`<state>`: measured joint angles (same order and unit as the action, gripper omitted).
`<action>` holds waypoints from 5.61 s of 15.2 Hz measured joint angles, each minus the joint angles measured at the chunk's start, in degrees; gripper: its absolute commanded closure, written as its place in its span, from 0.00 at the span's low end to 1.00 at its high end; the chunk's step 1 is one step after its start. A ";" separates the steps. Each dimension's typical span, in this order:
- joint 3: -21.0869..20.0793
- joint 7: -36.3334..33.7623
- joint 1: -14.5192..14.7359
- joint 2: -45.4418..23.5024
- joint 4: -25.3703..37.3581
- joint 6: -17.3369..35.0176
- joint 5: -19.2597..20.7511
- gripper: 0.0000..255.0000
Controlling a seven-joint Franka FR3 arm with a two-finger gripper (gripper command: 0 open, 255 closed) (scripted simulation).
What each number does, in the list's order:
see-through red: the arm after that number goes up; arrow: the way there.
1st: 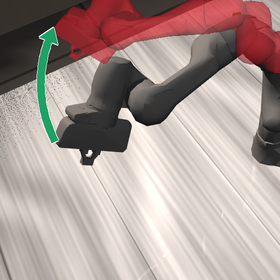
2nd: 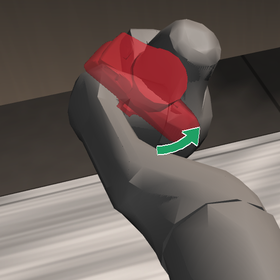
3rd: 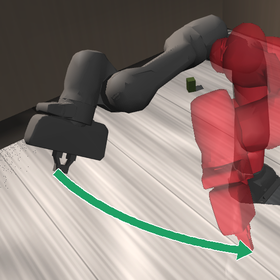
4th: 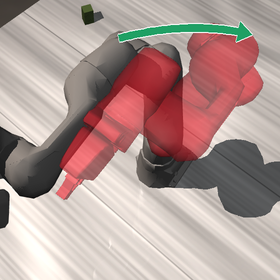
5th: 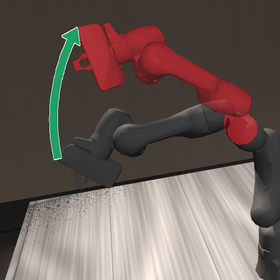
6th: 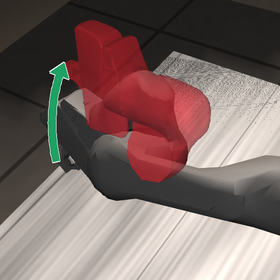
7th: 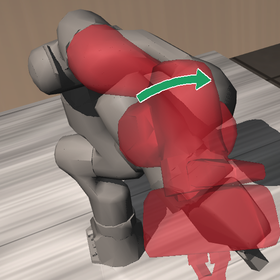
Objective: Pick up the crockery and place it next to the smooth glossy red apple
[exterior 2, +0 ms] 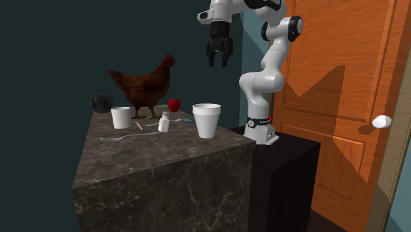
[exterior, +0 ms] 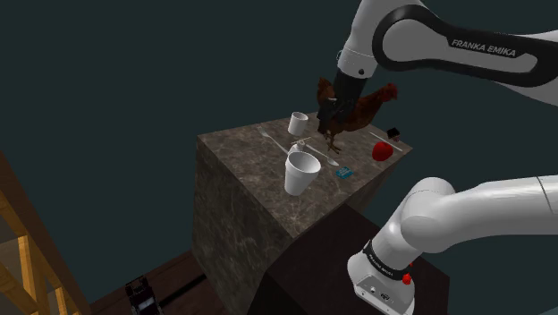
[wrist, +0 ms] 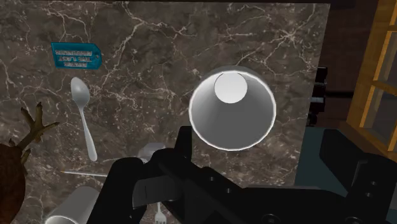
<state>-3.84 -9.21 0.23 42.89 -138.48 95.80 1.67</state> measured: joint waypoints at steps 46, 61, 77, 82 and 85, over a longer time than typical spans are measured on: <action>13.09 11.59 -2.72 -13.64 -14.99 27.93 -1.85 1.00; 12.20 10.50 -2.86 -8.91 -6.57 14.81 -1.67 1.00; 11.59 9.73 -2.61 -8.24 5.09 2.50 -1.95 1.00; 12.96 11.33 -3.14 -8.94 8.19 0.04 -1.25 1.00; 15.93 14.92 -4.33 -9.95 9.60 -0.40 0.27 1.00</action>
<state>12.09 5.71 -4.10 32.93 -128.89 95.40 1.93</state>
